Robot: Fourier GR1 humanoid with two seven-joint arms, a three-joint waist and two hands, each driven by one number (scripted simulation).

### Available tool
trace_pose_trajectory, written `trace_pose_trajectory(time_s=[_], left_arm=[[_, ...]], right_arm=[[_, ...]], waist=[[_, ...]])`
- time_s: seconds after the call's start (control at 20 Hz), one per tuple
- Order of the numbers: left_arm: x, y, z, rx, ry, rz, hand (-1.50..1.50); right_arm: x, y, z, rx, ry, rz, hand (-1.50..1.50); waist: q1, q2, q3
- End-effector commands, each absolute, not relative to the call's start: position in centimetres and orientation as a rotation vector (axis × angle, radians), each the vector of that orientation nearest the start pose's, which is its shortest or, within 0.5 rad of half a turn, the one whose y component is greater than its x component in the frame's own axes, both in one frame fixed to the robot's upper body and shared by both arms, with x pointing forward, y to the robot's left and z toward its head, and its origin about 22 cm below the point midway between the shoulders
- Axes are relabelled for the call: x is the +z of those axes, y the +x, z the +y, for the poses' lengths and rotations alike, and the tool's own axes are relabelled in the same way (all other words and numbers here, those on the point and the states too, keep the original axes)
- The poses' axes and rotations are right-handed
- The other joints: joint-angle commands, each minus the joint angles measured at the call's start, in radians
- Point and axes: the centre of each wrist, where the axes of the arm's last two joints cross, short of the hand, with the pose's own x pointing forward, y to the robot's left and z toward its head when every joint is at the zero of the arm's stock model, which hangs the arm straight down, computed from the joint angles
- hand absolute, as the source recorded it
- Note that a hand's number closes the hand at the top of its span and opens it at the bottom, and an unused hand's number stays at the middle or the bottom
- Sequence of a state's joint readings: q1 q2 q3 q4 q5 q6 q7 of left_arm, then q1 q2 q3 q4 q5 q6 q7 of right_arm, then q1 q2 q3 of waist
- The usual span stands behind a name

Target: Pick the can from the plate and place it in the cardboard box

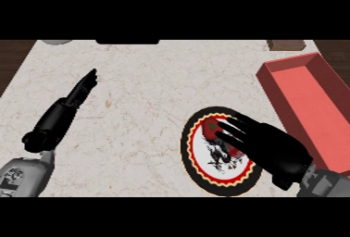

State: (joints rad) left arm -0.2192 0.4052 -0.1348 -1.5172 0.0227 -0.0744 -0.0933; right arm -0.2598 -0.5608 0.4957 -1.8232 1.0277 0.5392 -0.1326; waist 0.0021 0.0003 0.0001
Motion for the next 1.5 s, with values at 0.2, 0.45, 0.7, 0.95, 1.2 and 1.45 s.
trace_pose_trajectory(time_s=[0.2,0.45,0.7,0.95,1.2,1.45], left_arm=[[7.3,30.0,28.6,-0.524,0.085,-1.747,0.0],[6.4,30.5,27.1,-0.524,0.107,-1.759,0.0],[7.2,29.5,27.2,-0.52,0.098,-1.749,0.0],[7.4,28.2,26.3,-0.526,0.118,-1.758,0.0],[6.5,28.1,25.4,-0.526,0.122,-1.762,0.0],[8.3,28.9,26.1,-0.548,0.095,-1.749,0.0]], right_arm=[[8.1,25.9,-19.8,2.047,-0.553,-1.326,-1.5],[8.8,27.8,-20.6,2.076,-0.528,-1.309,-1.5],[4.9,25.2,-18.6,2.057,-0.617,-1.269,-1.5],[4.3,28.1,-19.5,2.046,-0.66,-1.269,-1.5],[3.3,27.8,-18.4,2.043,-0.563,-1.254,-1.5],[1.8,28.6,-21.1,2.135,-0.532,-1.392,1.5]], waist=[[-0.002,0.0,0.0],[-0.002,0.001,0.0],[-0.002,-0.001,0.0],[0.001,-0.001,0.0],[-0.001,-0.001,0.0],[0.001,0.0,0.0]])
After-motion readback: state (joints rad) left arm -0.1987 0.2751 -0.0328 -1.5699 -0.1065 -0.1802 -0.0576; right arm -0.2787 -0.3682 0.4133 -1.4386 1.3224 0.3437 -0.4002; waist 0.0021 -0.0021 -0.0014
